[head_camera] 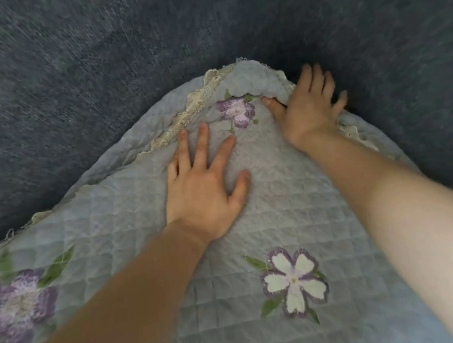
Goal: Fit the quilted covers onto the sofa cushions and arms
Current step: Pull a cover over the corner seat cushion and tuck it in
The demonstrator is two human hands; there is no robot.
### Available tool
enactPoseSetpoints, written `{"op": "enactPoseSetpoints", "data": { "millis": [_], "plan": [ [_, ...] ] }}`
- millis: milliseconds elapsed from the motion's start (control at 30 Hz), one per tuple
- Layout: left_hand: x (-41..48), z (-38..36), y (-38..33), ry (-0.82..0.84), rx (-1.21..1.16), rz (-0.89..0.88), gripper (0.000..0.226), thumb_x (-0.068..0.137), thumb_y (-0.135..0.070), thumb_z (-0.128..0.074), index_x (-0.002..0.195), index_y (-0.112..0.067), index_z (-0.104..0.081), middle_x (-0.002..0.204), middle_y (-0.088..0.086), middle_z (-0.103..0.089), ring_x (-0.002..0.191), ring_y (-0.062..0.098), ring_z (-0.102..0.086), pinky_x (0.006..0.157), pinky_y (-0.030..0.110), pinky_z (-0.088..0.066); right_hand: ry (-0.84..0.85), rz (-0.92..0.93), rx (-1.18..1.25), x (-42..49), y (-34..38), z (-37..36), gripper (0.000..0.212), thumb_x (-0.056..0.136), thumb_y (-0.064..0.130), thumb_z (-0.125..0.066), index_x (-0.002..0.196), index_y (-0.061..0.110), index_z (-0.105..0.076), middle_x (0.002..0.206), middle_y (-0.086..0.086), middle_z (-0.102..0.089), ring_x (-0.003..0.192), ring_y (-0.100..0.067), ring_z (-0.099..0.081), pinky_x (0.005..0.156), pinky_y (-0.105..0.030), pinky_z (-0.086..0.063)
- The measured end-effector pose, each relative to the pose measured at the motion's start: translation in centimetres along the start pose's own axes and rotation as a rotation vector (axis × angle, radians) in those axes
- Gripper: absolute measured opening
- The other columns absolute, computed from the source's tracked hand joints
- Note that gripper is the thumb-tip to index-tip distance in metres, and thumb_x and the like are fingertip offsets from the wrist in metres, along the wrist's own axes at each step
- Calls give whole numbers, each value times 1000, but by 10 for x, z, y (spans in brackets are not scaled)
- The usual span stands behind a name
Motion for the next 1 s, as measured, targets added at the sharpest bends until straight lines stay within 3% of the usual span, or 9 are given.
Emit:
{"op": "enactPoseSetpoints", "data": {
  "millis": [133,233,333,433,500,567,667,767,1000],
  "plan": [
    [2,1,3,54,4,22,61,92,-63,-12,150,-42,-12,161,-4,4,146,26,10,115,46,-5,108,52,156,-107,-12,-7,70,98,48,-27,152,17,6,160,-3,9,146,-18,11,118,-46,8],
    [5,6,-2,168,-72,-3,58,94,-60,-25,148,-45,-14,161,-7,6,146,24,12,115,46,-1,179,120,78,-206,-35,-2,68,94,58,-6,153,25,3,160,4,8,146,-11,14,118,-36,11],
    [6,32,0,243,-261,-69,66,89,-49,-49,148,-39,-22,161,-9,-2,147,18,5,116,42,-1,221,145,43,-248,-51,5,73,90,66,-1,152,28,2,160,5,10,146,-9,14,116,-30,12],
    [-30,74,53,-23,49,-6,71,84,-61,-43,142,-21,-34,153,7,-30,139,30,-24,109,48,-16,256,119,44,-247,-56,10,70,92,59,-13,152,27,1,160,2,10,146,-12,13,119,-34,8],
    [-62,81,118,40,107,270,72,87,-72,-32,131,-16,-41,134,19,-50,123,37,-44,101,51,-29,260,105,12,-245,-51,10,69,94,57,-17,153,25,1,160,0,9,147,-14,12,119,-36,6],
    [-64,72,151,175,-45,399,67,89,-69,-30,128,-16,-42,126,22,-56,114,41,-52,94,47,-41,228,92,-3,-244,-49,10,69,94,56,-18,153,25,-1,161,-1,5,147,-15,9,119,-37,4],
    [-36,59,159,285,-169,373,68,90,-69,-30,134,-19,-43,138,14,-50,122,36,-48,96,40,-38,201,83,15,-243,-50,6,70,92,59,-15,153,27,-2,161,1,4,147,-13,9,119,-37,4],
    [-36,47,166,391,-317,438,89,75,-85,-32,140,-25,-44,146,3,-43,131,29,-42,104,37,-33,209,98,19,-240,-54,0,71,89,62,-10,152,31,0,161,5,6,146,-11,11,119,-37,5],
    [-67,59,189,453,-156,554,130,47,-103,-24,138,-14,-49,144,10,-46,125,33,-48,98,37,-37,213,94,18,-239,-59,-2,67,91,62,-12,151,33,1,160,7,7,146,-11,10,118,-36,5]
  ]
}}
Point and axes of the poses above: each hand's wrist, its own x-axis towards the middle knuckle, its own z-axis out of the back of the hand, y = z × x, the point moved 10 cm from there along x, towards the middle knuckle
